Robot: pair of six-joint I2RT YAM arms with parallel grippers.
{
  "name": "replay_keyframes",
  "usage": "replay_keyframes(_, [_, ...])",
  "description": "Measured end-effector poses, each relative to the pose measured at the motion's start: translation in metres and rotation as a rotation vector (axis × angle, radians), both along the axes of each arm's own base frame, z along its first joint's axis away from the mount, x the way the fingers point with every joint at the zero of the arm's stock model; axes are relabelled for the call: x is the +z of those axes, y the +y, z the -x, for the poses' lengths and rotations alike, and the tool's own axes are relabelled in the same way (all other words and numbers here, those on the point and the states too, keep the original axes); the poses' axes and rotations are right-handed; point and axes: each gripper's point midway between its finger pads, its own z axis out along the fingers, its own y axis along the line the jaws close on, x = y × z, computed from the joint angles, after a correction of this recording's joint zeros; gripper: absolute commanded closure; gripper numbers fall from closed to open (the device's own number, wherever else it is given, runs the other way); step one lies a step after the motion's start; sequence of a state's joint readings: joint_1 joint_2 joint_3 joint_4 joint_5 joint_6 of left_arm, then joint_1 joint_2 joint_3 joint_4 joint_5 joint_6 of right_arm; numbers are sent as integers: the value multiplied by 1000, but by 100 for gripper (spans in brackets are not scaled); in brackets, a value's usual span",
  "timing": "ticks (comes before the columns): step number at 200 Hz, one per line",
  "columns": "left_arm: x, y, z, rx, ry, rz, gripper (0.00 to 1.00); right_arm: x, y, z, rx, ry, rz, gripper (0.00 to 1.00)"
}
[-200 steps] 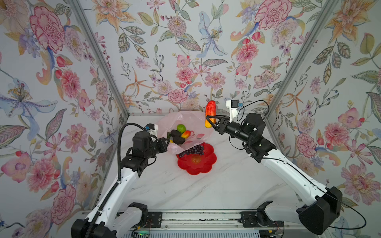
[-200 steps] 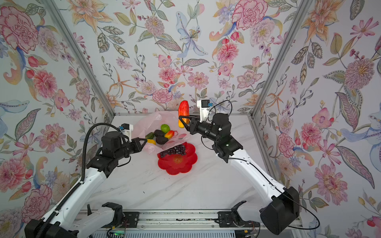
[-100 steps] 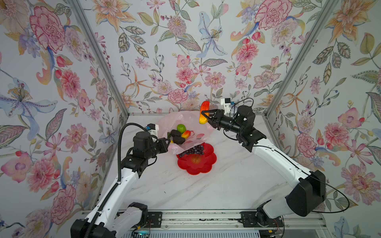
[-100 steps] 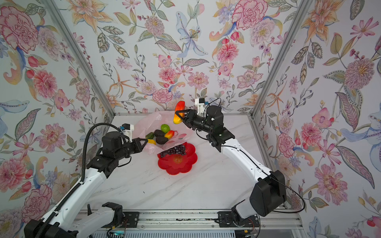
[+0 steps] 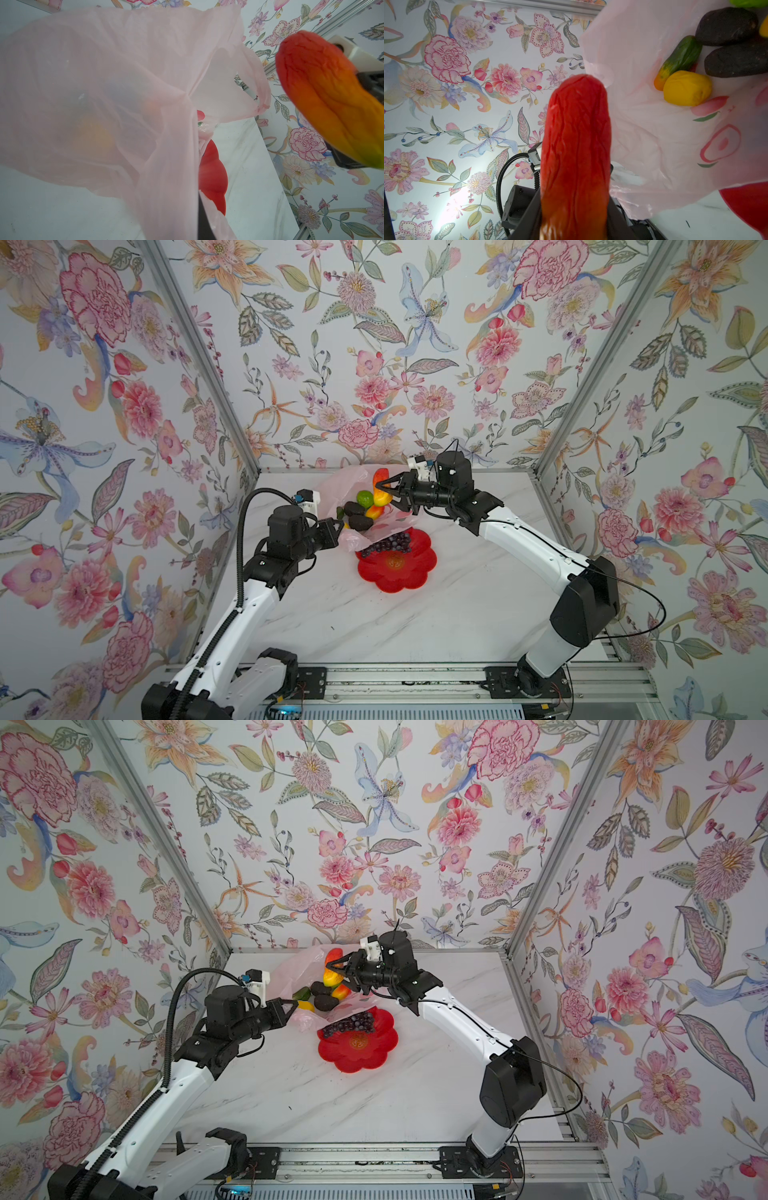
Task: Place the fruits into the plastic bag
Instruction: Place the fruit in the plastic bag.
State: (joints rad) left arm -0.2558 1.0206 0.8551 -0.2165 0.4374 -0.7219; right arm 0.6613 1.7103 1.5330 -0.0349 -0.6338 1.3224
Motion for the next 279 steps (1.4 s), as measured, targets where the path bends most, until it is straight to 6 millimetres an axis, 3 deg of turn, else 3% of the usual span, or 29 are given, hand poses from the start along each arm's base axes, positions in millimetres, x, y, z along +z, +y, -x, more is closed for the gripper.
replay_keyframes(35, [0, 0, 0, 0, 0, 0, 100, -48, 27, 15, 79, 108, 67, 91])
replay_keyframes(58, [0, 0, 0, -1, 0, 0, 100, -75, 39, 8, 90, 163, 105, 91])
replay_keyframes(87, [0, 0, 0, -1, 1, 0, 100, -93, 54, -21, 78, 182, 116, 90])
replay_keyframes(144, [-7, 0, -1, -1, 17, -5, 100, -132, 83, -98, 32, 178, 133, 86])
replay_keyframes(180, [-11, -1, -2, -1, 29, -9, 100, -176, 83, -128, -14, 216, 170, 82])
replay_keyframes(204, [-14, -1, -3, -2, 37, -11, 100, -204, 77, -140, -43, 250, 201, 72])
replay_keyframes(237, [-19, -4, -5, -9, 52, -18, 100, -210, 69, -146, -59, 263, 211, 65])
replay_keyframes(252, [-21, -5, -5, -13, 58, -19, 100, -208, 69, -147, -58, 259, 208, 54])
replay_keyframes(279, [-25, -8, -5, -21, 68, -22, 100, -207, 70, -147, -53, 247, 207, 51])
